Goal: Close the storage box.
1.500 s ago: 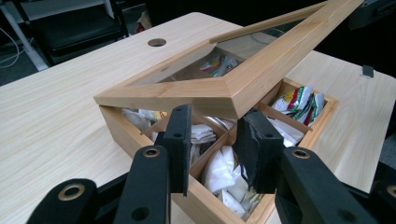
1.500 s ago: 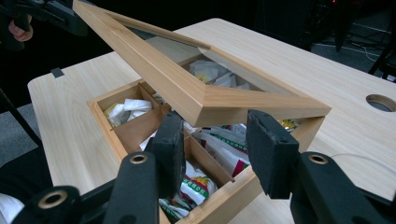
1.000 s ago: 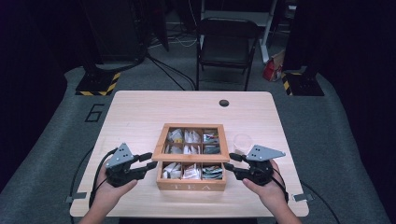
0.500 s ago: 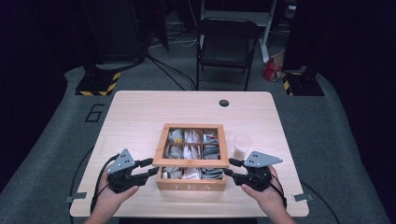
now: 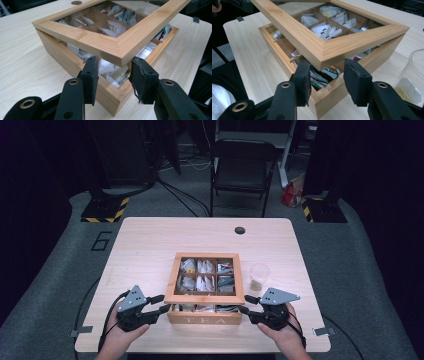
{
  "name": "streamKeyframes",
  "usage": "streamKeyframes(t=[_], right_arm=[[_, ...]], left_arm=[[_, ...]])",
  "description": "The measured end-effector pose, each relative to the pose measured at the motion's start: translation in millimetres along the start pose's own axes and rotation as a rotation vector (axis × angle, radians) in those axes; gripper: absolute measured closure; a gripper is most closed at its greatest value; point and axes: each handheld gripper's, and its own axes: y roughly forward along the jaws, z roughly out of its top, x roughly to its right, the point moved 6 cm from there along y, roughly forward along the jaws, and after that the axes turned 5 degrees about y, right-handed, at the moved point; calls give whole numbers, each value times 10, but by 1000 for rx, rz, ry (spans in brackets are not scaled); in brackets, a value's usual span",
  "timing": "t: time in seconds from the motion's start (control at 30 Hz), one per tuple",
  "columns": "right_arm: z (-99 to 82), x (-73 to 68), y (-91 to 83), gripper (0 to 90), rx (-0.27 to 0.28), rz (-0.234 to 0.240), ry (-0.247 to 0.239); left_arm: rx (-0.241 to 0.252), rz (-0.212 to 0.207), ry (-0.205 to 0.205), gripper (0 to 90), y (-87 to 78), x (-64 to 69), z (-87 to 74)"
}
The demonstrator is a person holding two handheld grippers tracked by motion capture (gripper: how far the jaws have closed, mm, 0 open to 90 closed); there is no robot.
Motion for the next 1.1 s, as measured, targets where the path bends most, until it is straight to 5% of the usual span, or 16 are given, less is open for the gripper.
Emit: streamKeyframes(t=[0.43,0.6,0.77,0.87,0.93,1.1], right_arm=[[-149,-9,66,561,-23,6,23],[-255,-30,117,554,-84,1,7],[-335,-35,157,558,-136,-1,-4],[-333,-39,140,542,-133,6,10],[-296,-28,82,545,-85,21,38],[-242,70,-20,532,-48,-6,67]], left_arm=[[-17,-10,-11,584,57,53,-123],[20,-11,-33,593,20,45,-100],[-7,-16,-33,593,49,43,-128],[-3,-15,-50,591,33,23,-128],[-8,-15,-54,582,24,11,-136],[-18,-13,-57,552,46,-15,-149]])
